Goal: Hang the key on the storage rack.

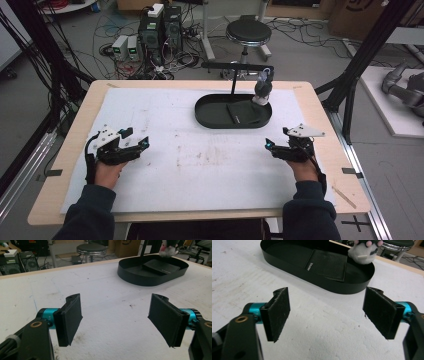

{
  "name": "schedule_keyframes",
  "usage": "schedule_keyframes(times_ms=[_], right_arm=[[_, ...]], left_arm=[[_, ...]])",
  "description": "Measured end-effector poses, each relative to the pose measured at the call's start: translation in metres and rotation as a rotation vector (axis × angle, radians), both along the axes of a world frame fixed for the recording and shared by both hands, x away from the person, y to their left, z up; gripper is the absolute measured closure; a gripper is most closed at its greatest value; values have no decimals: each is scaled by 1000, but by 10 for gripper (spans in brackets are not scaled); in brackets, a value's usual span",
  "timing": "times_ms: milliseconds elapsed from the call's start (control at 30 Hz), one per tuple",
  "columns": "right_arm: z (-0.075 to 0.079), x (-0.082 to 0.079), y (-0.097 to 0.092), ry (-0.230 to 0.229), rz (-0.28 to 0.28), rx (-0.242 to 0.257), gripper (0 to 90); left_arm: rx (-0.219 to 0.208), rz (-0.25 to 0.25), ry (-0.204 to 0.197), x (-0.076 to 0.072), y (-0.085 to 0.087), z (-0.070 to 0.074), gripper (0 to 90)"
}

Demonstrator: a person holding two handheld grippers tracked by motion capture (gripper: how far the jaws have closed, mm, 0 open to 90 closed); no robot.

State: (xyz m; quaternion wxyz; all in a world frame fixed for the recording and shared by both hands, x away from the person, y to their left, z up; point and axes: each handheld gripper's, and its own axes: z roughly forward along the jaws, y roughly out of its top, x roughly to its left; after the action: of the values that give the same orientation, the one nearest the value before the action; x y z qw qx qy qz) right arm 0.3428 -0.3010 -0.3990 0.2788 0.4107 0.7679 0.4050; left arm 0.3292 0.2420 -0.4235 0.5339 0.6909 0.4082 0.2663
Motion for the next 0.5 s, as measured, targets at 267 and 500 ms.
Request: schedule_keyframes(times_ms=[267,500], right_arm=[[-1,0,1,5,12,-7,219],[-3,0,0,11,8,-11,219]], left_arm=[[3,0,-3,0,0,0,263],[0,3,-1,1,0,0,263]])
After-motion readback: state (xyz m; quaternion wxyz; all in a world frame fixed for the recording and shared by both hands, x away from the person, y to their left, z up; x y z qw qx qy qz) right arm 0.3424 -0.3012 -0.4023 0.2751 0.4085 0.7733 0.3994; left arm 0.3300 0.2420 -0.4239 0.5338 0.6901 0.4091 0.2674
